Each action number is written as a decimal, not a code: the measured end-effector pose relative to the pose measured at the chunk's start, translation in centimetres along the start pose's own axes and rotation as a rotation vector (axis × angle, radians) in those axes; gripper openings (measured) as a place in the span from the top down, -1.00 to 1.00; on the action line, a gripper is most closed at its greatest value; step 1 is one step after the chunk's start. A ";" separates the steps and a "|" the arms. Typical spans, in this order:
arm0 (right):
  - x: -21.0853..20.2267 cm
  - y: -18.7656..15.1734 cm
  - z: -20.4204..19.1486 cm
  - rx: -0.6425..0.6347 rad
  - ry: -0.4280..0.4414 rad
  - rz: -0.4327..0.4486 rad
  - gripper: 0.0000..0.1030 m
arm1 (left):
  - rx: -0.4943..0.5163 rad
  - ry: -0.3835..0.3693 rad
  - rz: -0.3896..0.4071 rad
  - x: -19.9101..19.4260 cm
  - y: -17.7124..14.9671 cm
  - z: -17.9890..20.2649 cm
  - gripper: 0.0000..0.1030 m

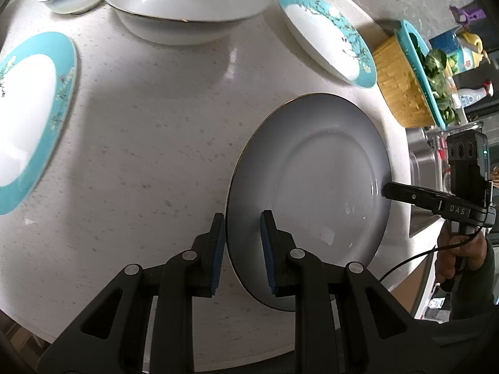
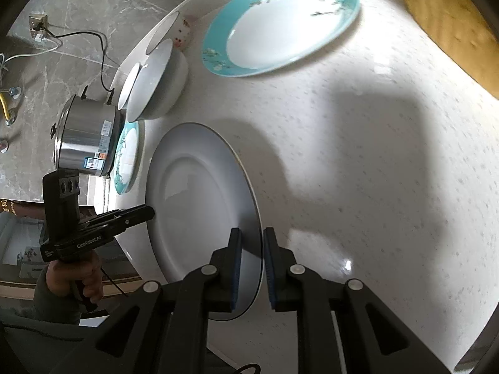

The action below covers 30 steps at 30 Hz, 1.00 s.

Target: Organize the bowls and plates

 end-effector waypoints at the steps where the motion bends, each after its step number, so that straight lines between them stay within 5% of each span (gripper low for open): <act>1: -0.1 -0.1 0.3 0.004 0.000 0.002 0.68 | 0.003 0.001 0.001 0.3 -0.1 0.3 0.61; 19: 1.0 -1.5 3.1 0.017 -0.002 0.001 0.65 | 0.005 0.037 0.012 2.9 1.0 2.1 0.60; 22: 0.9 -1.7 2.9 0.014 0.006 0.005 0.52 | -0.013 0.038 0.044 2.4 0.8 2.1 0.60; 24: -0.1 -1.7 2.5 -0.013 -0.001 0.038 0.20 | -0.019 0.041 0.095 1.1 0.4 2.0 0.58; 26: -1.6 -1.5 2.0 -0.039 -0.010 0.082 -0.20 | -0.044 0.037 0.164 -0.8 -0.1 1.6 0.46; 27: -2.3 -1.3 1.9 -0.051 -0.015 0.102 -0.33 | -0.068 0.036 0.206 -2.2 -0.4 1.1 0.20; 28: -3.2 -1.1 1.6 -0.067 -0.027 0.124 -0.36 | -0.092 0.039 0.239 -3.3 -0.8 0.7 -0.17; 30: -5.6 -0.3 0.2 -0.126 -0.014 0.187 -0.40 | -0.154 0.051 0.322 -5.8 -1.8 -0.6 -0.38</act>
Point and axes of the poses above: each gripper's, at about its wrist camera, not at the fingertips, and x roughly the way its jaws point, z to its right, y to its top, the point moved 1 cm from there along x, roughly the way its jaws point, and after that the axes turned 3 degrees about -z, right-handed, at the moved point
